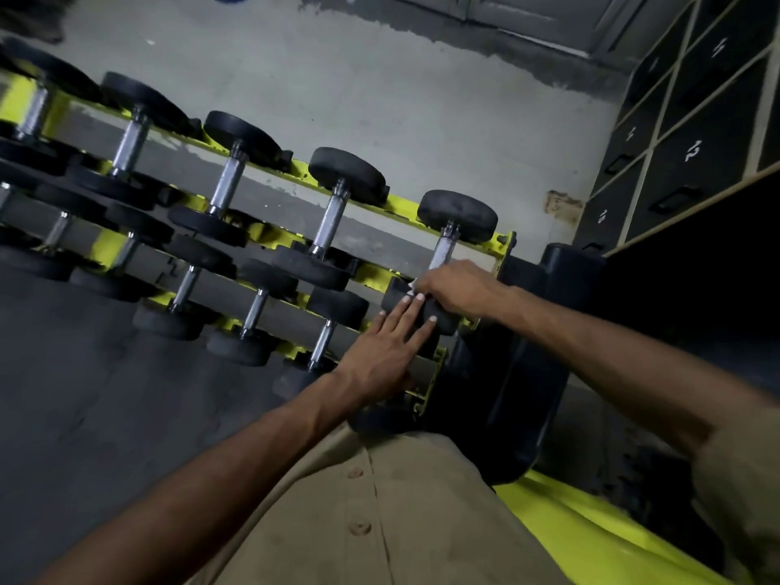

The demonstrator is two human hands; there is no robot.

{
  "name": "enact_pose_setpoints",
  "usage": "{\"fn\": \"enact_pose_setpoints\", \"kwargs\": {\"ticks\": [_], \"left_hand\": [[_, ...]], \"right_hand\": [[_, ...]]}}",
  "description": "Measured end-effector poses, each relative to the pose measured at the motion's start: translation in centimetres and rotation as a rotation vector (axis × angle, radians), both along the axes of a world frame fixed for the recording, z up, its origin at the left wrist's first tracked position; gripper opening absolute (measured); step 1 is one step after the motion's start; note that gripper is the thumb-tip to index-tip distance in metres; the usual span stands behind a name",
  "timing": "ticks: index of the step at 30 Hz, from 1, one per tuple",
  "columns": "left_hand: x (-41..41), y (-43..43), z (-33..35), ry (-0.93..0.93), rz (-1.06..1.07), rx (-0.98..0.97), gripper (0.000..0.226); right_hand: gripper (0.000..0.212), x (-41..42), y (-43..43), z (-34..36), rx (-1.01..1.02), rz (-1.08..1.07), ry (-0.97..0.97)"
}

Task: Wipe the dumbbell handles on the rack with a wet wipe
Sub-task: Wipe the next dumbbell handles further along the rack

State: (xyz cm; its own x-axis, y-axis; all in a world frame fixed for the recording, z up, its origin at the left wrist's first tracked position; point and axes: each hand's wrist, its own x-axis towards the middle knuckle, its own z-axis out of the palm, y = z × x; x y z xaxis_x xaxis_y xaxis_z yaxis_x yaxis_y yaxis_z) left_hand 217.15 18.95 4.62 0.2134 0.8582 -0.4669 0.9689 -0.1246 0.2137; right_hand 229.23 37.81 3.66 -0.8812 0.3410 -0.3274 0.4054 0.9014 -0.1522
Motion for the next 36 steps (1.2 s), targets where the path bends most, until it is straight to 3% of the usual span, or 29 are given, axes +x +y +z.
{"fn": "enact_pose_setpoints", "kwargs": {"ticks": [2,5,10,15,19,21,25,31,34,36], "left_hand": [[0.1,0.0,0.0,-0.001,0.009,-0.001,0.103],[0.0,-0.2,0.1,-0.001,0.022,-0.005,0.105],[0.1,-0.1,0.4,-0.015,0.021,-0.019,0.106],[-0.2,-0.2,0.8,-0.044,0.012,-0.038,0.104],[-0.5,-0.1,0.8,-0.053,-0.012,-0.035,0.1],[-0.7,-0.1,0.5,-0.048,-0.025,-0.031,0.099],[-1.4,-0.1,-0.1,-0.044,-0.064,-0.015,0.101],[-2.0,0.0,-0.1,-0.063,-0.087,-0.005,0.087],[-2.3,0.1,-0.2,-0.061,-0.114,-0.009,0.089],[-2.5,0.2,-0.4,-0.059,-0.138,-0.02,0.095]], "right_hand": [[0.028,-0.6,0.2,0.2,0.041,0.059,-0.02],[0.037,-0.7,2.8,-0.2,0.174,-0.129,0.067],[0.024,1.0,-0.9,-2.7,-0.017,-0.043,0.217],[0.006,2.4,-1.5,-4.5,-0.238,-0.381,0.428],[0.018,2.8,-2.3,-6.1,-0.367,-0.774,0.416],[0.021,2.6,-2.4,-7.4,-0.495,-0.967,0.433],[0.021,1.2,-1.1,-7.6,-0.965,-1.493,0.692],[0.029,-3.3,3.5,-6.2,-1.688,-1.799,1.131],[0.035,-3.7,3.8,-6.4,-1.753,-1.865,1.221],[0.028,-3.7,3.1,-6.6,-1.604,-1.936,1.284]]}}
